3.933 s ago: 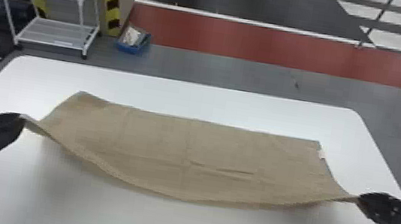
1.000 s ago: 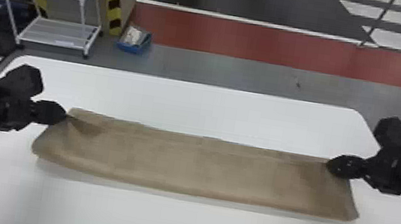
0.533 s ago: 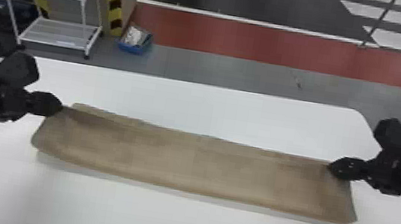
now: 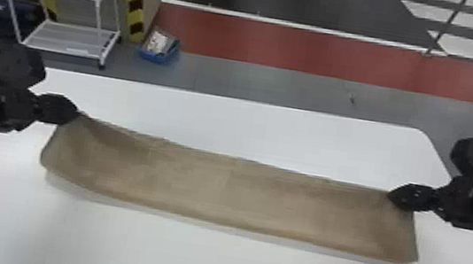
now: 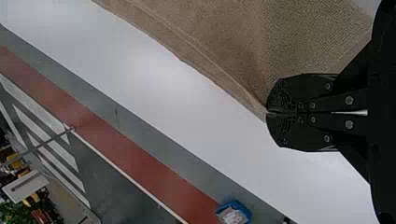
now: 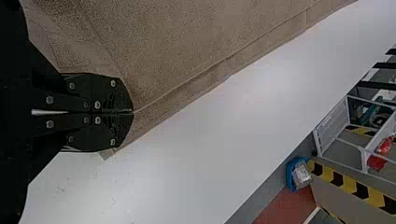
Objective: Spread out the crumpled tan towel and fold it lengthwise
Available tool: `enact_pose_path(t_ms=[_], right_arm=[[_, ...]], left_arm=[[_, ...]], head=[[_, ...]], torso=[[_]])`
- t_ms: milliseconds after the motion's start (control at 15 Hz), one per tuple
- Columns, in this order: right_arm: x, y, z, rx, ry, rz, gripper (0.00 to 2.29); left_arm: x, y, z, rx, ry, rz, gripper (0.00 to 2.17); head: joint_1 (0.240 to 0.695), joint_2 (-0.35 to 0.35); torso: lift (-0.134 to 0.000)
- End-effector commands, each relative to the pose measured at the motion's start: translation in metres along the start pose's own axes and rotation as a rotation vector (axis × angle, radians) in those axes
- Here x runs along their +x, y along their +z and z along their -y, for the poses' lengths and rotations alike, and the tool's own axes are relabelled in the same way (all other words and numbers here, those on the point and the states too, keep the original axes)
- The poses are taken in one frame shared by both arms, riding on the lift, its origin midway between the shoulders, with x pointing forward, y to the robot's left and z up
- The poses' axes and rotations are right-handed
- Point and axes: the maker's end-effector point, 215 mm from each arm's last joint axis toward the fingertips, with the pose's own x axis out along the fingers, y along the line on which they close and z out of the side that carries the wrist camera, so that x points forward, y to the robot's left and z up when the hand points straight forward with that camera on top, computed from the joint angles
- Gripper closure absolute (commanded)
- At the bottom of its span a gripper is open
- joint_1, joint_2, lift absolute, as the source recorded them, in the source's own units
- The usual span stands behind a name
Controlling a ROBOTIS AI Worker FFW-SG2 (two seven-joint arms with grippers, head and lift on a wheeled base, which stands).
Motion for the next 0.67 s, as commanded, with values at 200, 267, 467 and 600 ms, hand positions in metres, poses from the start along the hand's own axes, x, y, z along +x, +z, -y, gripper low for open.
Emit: enact_pose_path(t_ms=[200,267,467,600], right_arm=[[-0.012,0.0,0.011,0.032,-0.028,0.032,2.2],[-0.017,-0.001,0.016,0.043,-0.04,0.043,2.2],[-0.025,0.0,0.023,0.07,-0.056,0.073,2.2],[-0.024,0.0,0.023,0.07,-0.057,0.073,2.2]], left_arm=[[0.004,0.024,-0.002,-0.007,0.012,0.03,1.64],[0.005,0.028,-0.005,-0.015,0.022,0.037,1.64],[0.003,0.032,-0.02,-0.043,0.052,0.038,1.64],[0.009,0.042,-0.019,-0.032,0.051,0.045,1.64]], head=[[0.695,-0.114],[0.695,-0.117],[0.695,-0.132],[0.695,-0.134]], torso=[[-0.12],[-0.12],[-0.12],[-0.12]])
